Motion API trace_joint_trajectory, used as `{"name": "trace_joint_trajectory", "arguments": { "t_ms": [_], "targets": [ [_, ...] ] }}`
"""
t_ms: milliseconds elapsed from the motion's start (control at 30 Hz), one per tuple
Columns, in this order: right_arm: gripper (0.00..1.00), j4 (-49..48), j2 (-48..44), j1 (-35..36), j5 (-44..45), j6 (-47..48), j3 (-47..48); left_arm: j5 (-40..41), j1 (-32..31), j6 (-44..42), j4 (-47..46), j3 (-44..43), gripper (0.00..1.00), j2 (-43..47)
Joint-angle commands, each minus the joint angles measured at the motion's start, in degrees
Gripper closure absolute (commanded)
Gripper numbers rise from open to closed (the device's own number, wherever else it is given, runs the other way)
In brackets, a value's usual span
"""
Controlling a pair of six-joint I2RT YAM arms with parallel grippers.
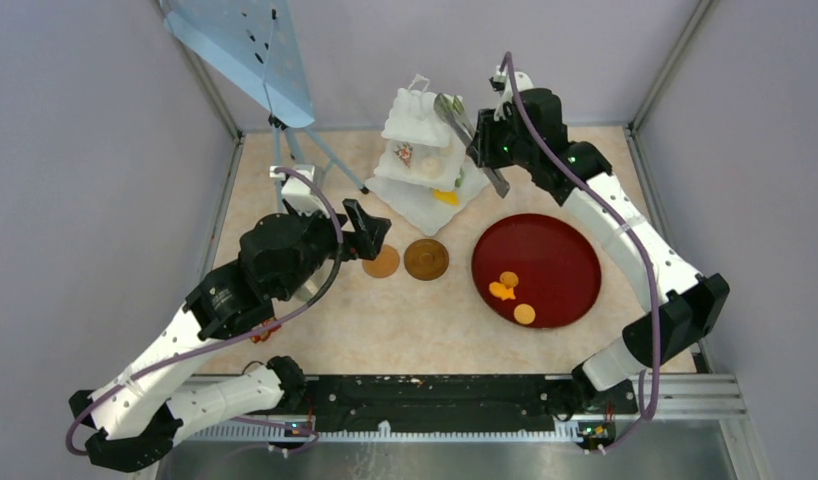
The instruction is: Serve the afternoon tea
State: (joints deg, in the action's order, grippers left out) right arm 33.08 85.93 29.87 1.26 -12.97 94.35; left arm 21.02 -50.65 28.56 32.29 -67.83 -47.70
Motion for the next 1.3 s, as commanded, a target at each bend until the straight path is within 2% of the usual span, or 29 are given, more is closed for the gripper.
{"name": "trace_joint_trajectory", "arguments": {
  "t_ms": [0, 633, 900, 1100, 1267],
  "targets": [
    [0.73, -1.27, 2.2, 0.52, 3.24, 2.06, 6.14, 1.4, 0.12, -0.61, 0.13, -1.31, 0.01, 0.98],
    [0.65, -0.02, 7.17, 1.42, 4.89, 3.72, 10.63, 0.77, 0.12, 0.44, 0.4, -0.6, 0.01, 2.24],
    [0.57, 1.24, 8.44, 2.33, 5.74, 4.63, 12.62, 0.69, 0.12, 0.36, 0.24, -0.68, 0.01, 2.06],
    [0.54, 2.85, 7.98, 2.93, 7.31, 4.7, 14.47, 0.74, 0.12, 0.27, 0.23, -0.67, 0.01, 1.83],
    [0.54, 3.29, 3.89, 3.78, 7.99, 3.87, 14.72, 0.5, 0.12, -0.06, -0.06, -0.76, 0.01, 1.46]
  ]
}}
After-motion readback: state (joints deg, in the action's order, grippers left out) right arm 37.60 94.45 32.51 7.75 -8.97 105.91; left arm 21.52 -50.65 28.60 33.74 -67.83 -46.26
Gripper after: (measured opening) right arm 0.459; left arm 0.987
